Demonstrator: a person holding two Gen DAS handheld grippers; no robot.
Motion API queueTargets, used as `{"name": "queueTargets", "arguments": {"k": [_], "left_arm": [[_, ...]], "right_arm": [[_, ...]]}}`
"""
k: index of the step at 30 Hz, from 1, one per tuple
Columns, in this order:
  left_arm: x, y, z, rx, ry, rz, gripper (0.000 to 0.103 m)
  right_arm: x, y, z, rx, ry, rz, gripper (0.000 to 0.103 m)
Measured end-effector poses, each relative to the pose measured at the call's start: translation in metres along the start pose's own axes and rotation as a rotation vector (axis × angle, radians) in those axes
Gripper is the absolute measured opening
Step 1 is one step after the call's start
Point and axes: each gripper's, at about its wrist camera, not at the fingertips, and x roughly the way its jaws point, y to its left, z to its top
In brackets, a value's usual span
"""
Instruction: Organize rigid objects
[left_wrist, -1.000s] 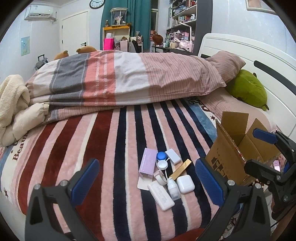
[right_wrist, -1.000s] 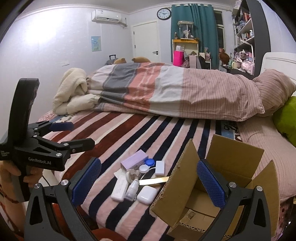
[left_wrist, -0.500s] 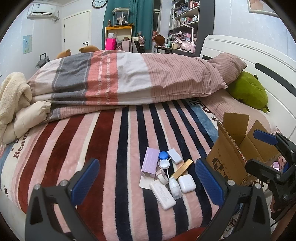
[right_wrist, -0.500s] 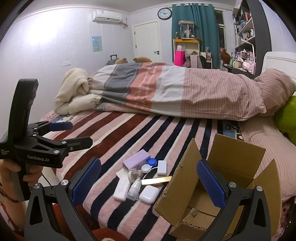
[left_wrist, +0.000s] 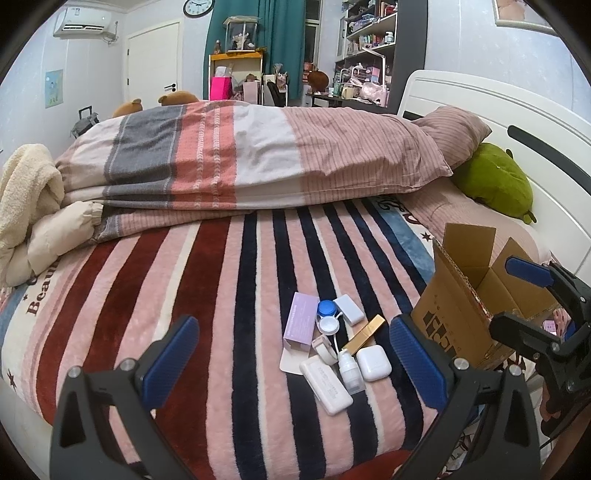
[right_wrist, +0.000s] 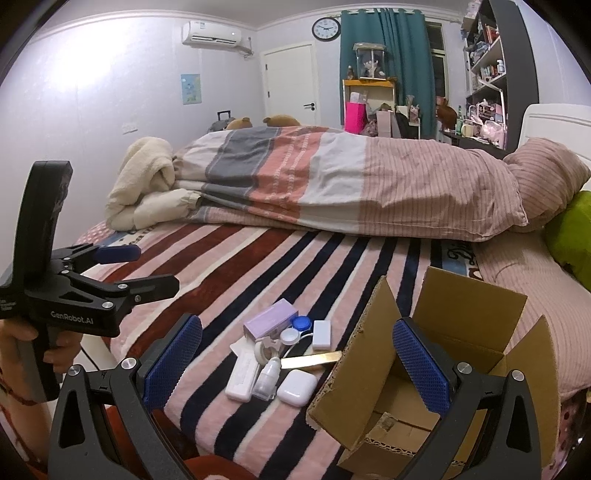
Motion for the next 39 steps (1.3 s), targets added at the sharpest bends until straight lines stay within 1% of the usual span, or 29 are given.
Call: {"name": "queueTargets", "arguments": {"k": [5,10,12,15,18,20,21,22,24,26,29,31,32,34,35,36,37,39], "left_arm": [[-0.002,0.002,-0.001,-0.001,-0.002,-0.01,0.103],[-0.004,0.008,-0.001,-0.01,-0.013,0.001,0.103],[-0.005,0.013,-0.002,-0.008,-0.021,0.009,0.103],[-0.003,0.025,-0.005,-0.022,-0.022,0.023,0.103],[0.003,0.042,-0.01,-0.047,-0.014,0.032,0.103],[0.009,0.053,-0.013,-0.055,-0.008,0.051,0.103],[0.014,0.061,-0.017,-0.058,0.006,0.076,0.103],[0.017,0.065,-0.018,-0.06,0.011,0.085,0.103],[0.026,0.078,-0.026,-0.065,0.028,0.1,0.102],[0.035,0.087,-0.033,-0.074,0.049,0.11,0.102],[0.048,0.097,-0.043,-0.088,0.074,0.122,0.102],[0.053,0.1,-0.049,-0.091,0.083,0.12,0.102],[0.057,0.102,-0.052,-0.092,0.087,0.114,0.102],[0.059,0.103,-0.055,-0.09,0.085,0.106,0.102],[0.059,0.103,-0.058,-0.086,0.076,0.104,0.102],[0.059,0.103,-0.06,-0.077,0.065,0.108,0.102],[0.059,0.102,-0.061,-0.065,0.055,0.116,0.102],[0.059,0.1,-0.062,-0.044,0.046,0.12,0.102]], "right_arm": [[0.0,0.002,0.001,-0.001,-0.001,-0.003,0.103],[-0.003,0.006,0.004,0.001,-0.015,-0.011,0.103],[-0.005,0.012,0.006,-0.021,-0.023,-0.01,0.103],[-0.003,0.03,0.012,-0.089,-0.033,-0.004,0.103],[0.005,0.05,0.015,-0.137,-0.025,0.048,0.096],[0.017,0.067,0.014,-0.188,0.003,0.113,0.083],[0.025,0.074,0.012,-0.206,0.018,0.129,0.074],[0.037,0.08,0.009,-0.214,0.054,0.154,0.072],[0.059,0.087,0.001,-0.201,0.123,0.187,0.071],[0.08,0.092,-0.013,-0.199,0.186,0.222,0.068],[0.112,0.093,-0.036,-0.173,0.284,0.256,0.062],[0.134,0.089,-0.051,-0.144,0.348,0.269,0.057],[0.146,0.087,-0.059,-0.128,0.377,0.263,0.055],[0.162,0.08,-0.072,-0.098,0.417,0.232,0.049],[0.171,0.075,-0.078,-0.086,0.434,0.201,0.047],[0.175,0.072,-0.082,-0.087,0.432,0.166,0.046],[0.177,0.069,-0.083,-0.096,0.42,0.124,0.042],[0.178,0.066,-0.084,-0.085,0.425,0.124,0.041]]}}
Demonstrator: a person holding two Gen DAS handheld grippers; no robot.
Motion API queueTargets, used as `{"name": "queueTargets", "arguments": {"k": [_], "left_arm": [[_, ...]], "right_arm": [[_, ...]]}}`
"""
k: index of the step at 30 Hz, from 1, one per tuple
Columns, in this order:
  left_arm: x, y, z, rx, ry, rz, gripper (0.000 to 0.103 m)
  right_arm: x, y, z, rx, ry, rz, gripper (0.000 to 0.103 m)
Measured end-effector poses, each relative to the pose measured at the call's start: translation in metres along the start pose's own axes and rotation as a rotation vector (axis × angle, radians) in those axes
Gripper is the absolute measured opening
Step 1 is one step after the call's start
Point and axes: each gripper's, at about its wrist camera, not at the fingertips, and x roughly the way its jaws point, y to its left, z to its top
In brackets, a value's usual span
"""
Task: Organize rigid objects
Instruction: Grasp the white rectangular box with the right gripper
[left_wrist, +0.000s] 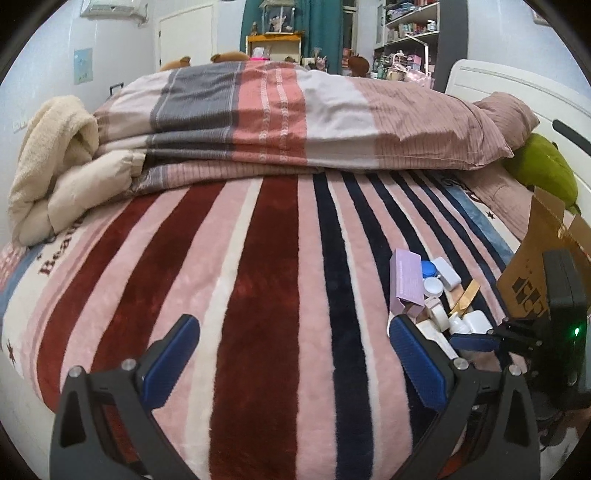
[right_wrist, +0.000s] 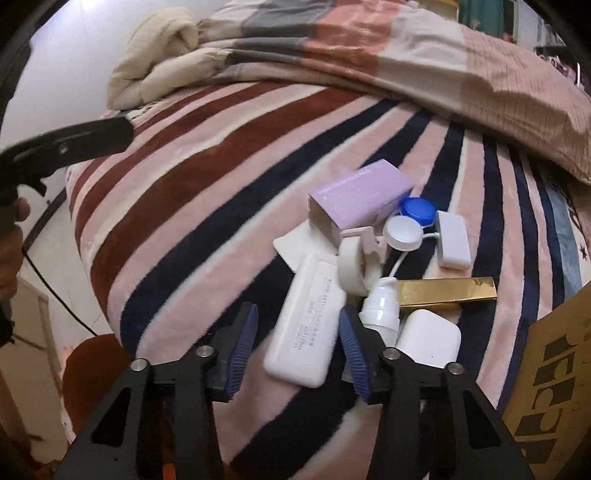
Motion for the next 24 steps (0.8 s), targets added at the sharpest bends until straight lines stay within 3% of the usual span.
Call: {"name": "queueTargets", "arguments": {"k": [8,10,15,20,24], "left_arm": [[-0.004,0.001,0.001,-0.021,0.016,-0.099,0.102],[-0.005,0.001,0.001,-0.02,0.023,-0.136,0.102],[-0.002,0.004,-0.003,-0.014,0.055,-0.218,0.102],[0.008,0.001,-0.012,-0.001,0.121,-0.305,0.102],[0.011,-0.012,-0.009,0.012,0.158,-0.404,0.102]], "right_arm": [[0.013,0.007,0.01,-0.033,0.083,-0.057,0.041],[0.018,0.01,0.015,-0.056,0.1,-0.08,0.036],[0.016,0.019,0.015,-0.126,0.071,0.018,0.032],[0.022,0.014,0.011,-0.104,0.124,0.026,0.033],[0.013,0.018,0.009,-0.115,0.077,0.022,0.031]]}}
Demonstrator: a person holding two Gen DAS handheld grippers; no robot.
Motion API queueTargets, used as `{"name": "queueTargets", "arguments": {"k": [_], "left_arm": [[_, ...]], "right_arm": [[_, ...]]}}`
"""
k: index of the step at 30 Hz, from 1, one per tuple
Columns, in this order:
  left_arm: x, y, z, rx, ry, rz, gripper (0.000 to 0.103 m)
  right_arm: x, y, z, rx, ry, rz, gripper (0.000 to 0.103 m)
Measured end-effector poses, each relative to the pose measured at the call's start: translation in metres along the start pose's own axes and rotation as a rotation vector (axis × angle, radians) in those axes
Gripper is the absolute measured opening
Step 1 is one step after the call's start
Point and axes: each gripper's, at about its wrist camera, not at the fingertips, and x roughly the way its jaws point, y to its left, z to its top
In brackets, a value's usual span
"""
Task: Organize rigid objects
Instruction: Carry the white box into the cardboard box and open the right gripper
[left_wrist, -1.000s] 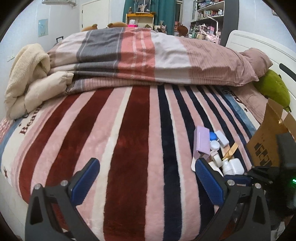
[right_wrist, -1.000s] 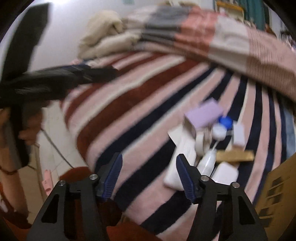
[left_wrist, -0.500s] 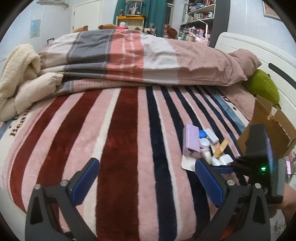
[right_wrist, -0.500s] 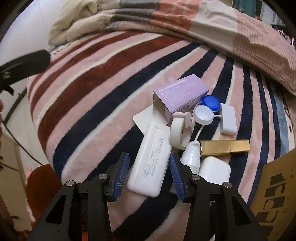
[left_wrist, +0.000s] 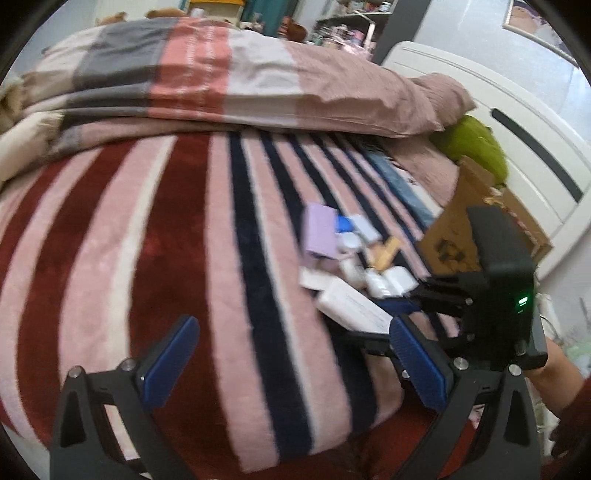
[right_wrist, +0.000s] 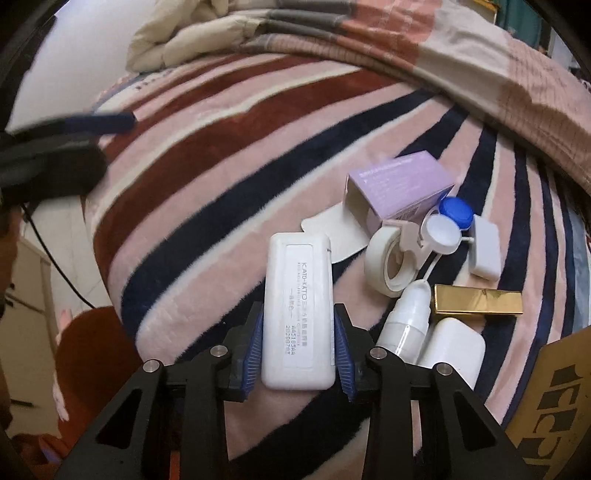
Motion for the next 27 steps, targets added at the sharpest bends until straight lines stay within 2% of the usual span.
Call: {"name": "queueTargets", "arguments": {"k": [3,5,7,8,10,11,13,19,23,27], "left_arm": [[-0.008,-0.017,0.016,0.02,-0.022,-0.091,0.1],[-0.014,-0.029,0.031,0.035,-0.037,-0.133,0.092],[-0.019,-0.041,0.046,0.057,-0.046,-0.178,0.078],[-0.022,-0.053,0.057,0.08,-0.053,-0.219,0.074],[-0.025,-0.068,0.071,0.106,-0.058,-0.263,0.053],[-0.025,-0.081,0.081,0.129,-0.054,-0.278,0.049],[-0.024,-0.1,0.095,0.173,-0.055,-0.255,0.037],[0.004,-0.17,0.133,0.273,-0.01,-0.3,0.036],[0.039,-0.213,0.151,0.305,0.07,-0.346,0.036],[0.073,-0.248,0.159,0.317,0.166,-0.366,0.036]], "right_arm": [[-0.027,0.003,0.003,-0.011,-0.096,0.028,0.031],[-0.052,0.007,0.007,-0.032,-0.167,0.032,0.031],[-0.078,0.009,0.012,-0.05,-0.23,0.046,0.031],[-0.091,0.013,0.011,-0.053,-0.255,0.052,0.031],[-0.116,0.012,0.012,-0.063,-0.309,0.048,0.031],[-0.124,0.009,0.015,-0.063,-0.327,0.038,0.031],[-0.143,-0.001,0.014,-0.052,-0.365,0.011,0.031],[-0.186,-0.051,-0.002,0.053,-0.424,-0.023,0.031],[-0.205,-0.084,-0.026,0.134,-0.428,-0.062,0.031],[-0.213,-0.12,-0.046,0.232,-0.383,-0.09,0.031]]}}
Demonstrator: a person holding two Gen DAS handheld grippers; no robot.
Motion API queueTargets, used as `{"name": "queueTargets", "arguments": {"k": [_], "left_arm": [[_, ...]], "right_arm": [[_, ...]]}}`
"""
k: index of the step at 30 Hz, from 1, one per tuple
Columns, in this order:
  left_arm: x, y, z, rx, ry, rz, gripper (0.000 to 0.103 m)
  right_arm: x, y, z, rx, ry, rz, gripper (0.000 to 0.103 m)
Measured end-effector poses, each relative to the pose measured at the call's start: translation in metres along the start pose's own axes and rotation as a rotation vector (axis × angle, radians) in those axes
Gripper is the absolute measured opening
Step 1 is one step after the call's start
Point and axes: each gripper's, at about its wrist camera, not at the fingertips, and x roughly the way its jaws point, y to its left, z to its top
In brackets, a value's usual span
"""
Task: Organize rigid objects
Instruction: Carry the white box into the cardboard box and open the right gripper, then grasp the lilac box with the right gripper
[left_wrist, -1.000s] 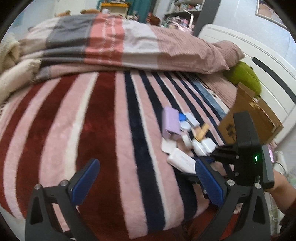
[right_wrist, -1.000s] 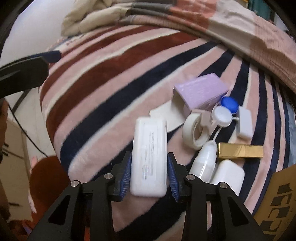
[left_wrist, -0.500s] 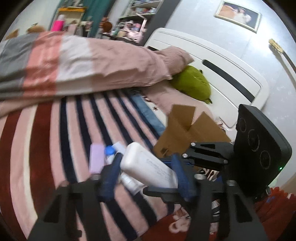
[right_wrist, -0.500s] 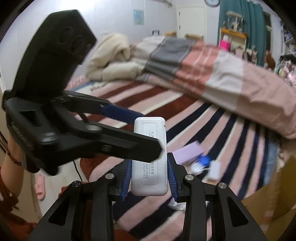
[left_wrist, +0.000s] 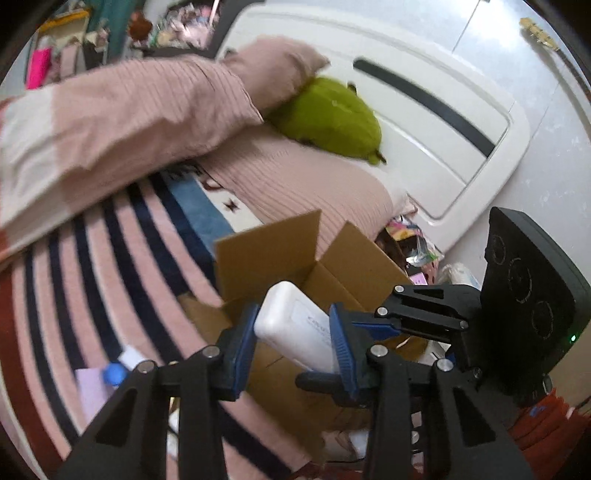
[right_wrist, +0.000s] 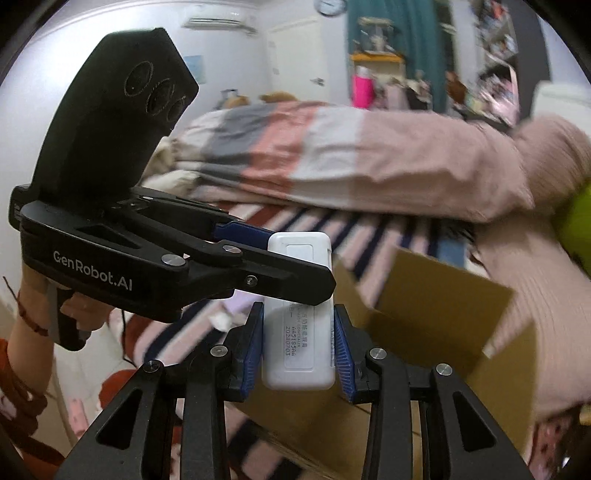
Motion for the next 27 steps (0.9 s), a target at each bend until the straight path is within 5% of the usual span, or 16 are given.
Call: {"name": "queueTargets", "arguments": {"k": [7,12,15,17,19,22,27], "left_arm": [[0.049,-0.01,0.016,-0.001,0.131,0.053,0.038],[0.035,-0.008,0.01,0.011,0.107,0.101,0.068],[0.006,0.0,0.005,0.004,0.05,0.12,0.073],[-0.018,0.01,-0.001,-0.021,0.009,0.139,0.075],[-0.039,0.019,-0.009,-0.038,-0.027,0.178,0.084],[-0.078,0.041,-0.03,-0.06,-0.076,0.275,0.084],[-0.129,0.091,-0.074,-0.156,-0.12,0.389,0.084]], "right_arm": [[0.006,-0.047,-0.01,0.089,0.142,-0.06,0.031],[0.01,-0.054,-0.019,0.09,0.209,-0.126,0.035],[0.004,-0.047,-0.02,0.084,0.195,-0.132,0.059],[0.0,-0.037,-0.016,0.062,0.159,-0.12,0.065],[-0.006,-0.02,-0.01,0.022,0.12,-0.101,0.078],[-0.009,0.015,0.004,-0.048,0.054,-0.043,0.099],[0.01,0.077,0.021,-0.143,0.013,0.037,0.103]]}}
